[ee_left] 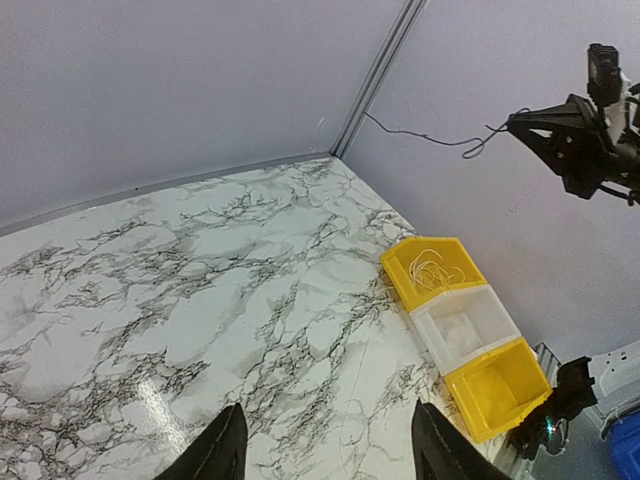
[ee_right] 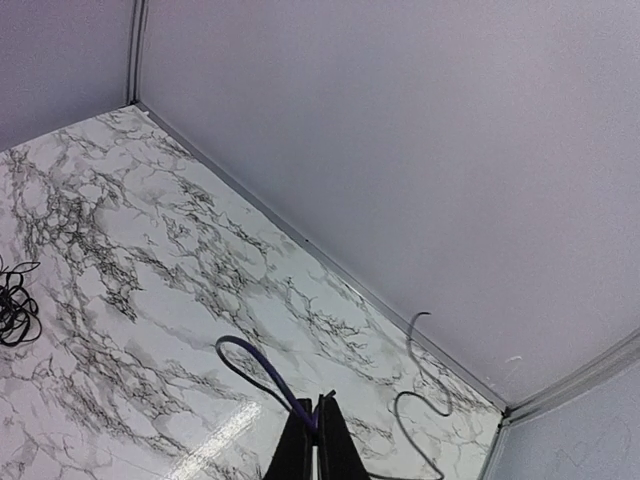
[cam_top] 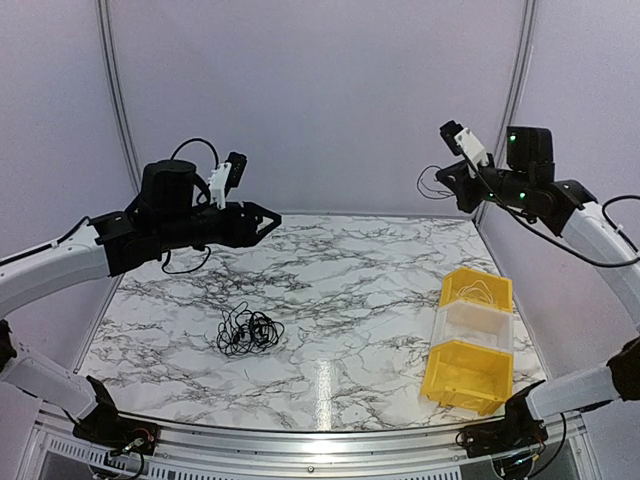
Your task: Untangle the cables
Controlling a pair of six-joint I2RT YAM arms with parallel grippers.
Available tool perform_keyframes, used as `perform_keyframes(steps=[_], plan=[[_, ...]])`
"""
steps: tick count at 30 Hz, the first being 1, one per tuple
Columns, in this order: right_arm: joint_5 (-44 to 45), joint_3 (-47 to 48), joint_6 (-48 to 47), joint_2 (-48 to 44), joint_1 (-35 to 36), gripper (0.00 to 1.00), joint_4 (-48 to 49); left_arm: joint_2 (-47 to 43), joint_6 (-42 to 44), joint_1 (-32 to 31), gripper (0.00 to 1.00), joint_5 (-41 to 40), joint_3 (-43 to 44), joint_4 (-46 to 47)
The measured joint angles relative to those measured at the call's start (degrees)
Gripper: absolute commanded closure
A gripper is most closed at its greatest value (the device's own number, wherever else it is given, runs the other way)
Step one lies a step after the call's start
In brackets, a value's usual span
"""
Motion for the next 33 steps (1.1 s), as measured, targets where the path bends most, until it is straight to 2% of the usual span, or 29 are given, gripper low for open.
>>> perform_keyframes(steps=[9,13,16,19,22,27,33], plan=[[5.0,-10.2,-3.3,-15.3,-5.5,1.00,-2.9,13.3,5.7,0.2,0.43,-4.0,10.6,-3.6],[5.5,-16.0,-5.6,-21.9,-8.2,1.00,-4.8,16.3,6.8,0.5,0.43,-6.9,11.0,-4.1],[3.1,-18.1,-8.1,-24.8,-10.0,1.00,-8.1,15.3,7.2,0.7,0.42,-9.0,6.6,-1.4],[-2.2,-18.1,-11.7,-26.4,-11.6,1.00,-13.0,13.4,8.0,0.9,0.42,-11.3,0.1,1.3],[-7.0,-17.6,-14.9,-26.9,-12.8,1.00,-18.1,13.1,8.2,0.9,0.42,-13.2,-2.9,1.6],[-11.3,-14.1,-19.7,-25.9,-13.3,1.00,-25.6,13.2,8.5,1.0,0.42,-14.8,-3.1,2.8],[-11.3,-8.5,-24.3,-26.4,-13.5,1.00,-30.2,15.9,9.7,1.2,0.42,-16.6,-2.0,2.9]])
